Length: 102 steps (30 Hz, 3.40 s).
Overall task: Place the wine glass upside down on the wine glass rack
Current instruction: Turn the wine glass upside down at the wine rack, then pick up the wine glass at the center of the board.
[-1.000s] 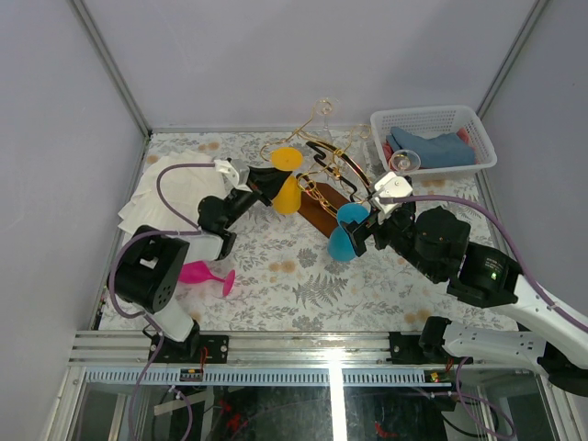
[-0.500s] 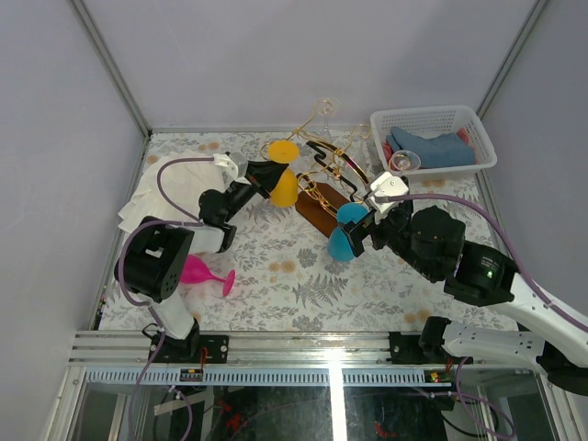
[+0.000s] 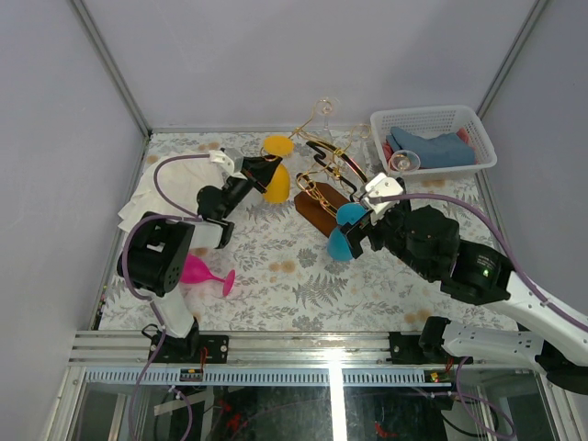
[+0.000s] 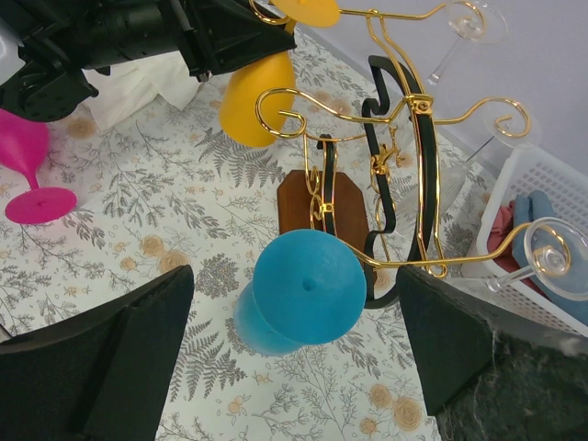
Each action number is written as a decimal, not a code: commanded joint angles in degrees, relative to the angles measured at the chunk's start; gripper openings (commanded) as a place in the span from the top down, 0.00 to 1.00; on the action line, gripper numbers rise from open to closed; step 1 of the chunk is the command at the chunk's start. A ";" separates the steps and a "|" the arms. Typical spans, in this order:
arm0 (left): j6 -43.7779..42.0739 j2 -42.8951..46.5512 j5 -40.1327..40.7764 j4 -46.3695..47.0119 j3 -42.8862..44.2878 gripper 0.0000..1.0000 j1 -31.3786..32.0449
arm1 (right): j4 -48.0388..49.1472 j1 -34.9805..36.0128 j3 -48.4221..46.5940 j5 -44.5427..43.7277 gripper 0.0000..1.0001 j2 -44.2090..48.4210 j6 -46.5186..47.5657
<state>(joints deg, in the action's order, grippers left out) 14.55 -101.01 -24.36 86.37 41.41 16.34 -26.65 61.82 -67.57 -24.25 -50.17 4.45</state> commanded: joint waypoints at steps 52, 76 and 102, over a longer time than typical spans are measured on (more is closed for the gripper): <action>-1.79 6.61 1.15 -0.53 -6.71 0.71 -1.92 | -0.59 -0.28 0.67 1.25 0.01 -0.28 0.31; 27.30 46.57 38.12 -58.13 -15.27 0.11 -1.84 | 0.70 -0.30 6.00 3.27 0.00 3.74 -2.33; 52.21 63.49 47.79 -133.27 0.66 0.00 -1.94 | 1.47 -0.29 12.73 3.25 0.00 7.57 -6.95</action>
<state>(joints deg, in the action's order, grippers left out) 58.48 -36.42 20.78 -30.96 38.50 14.76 -27.92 61.82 -55.31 -20.29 -43.05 -1.13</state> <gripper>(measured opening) 0.995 0.995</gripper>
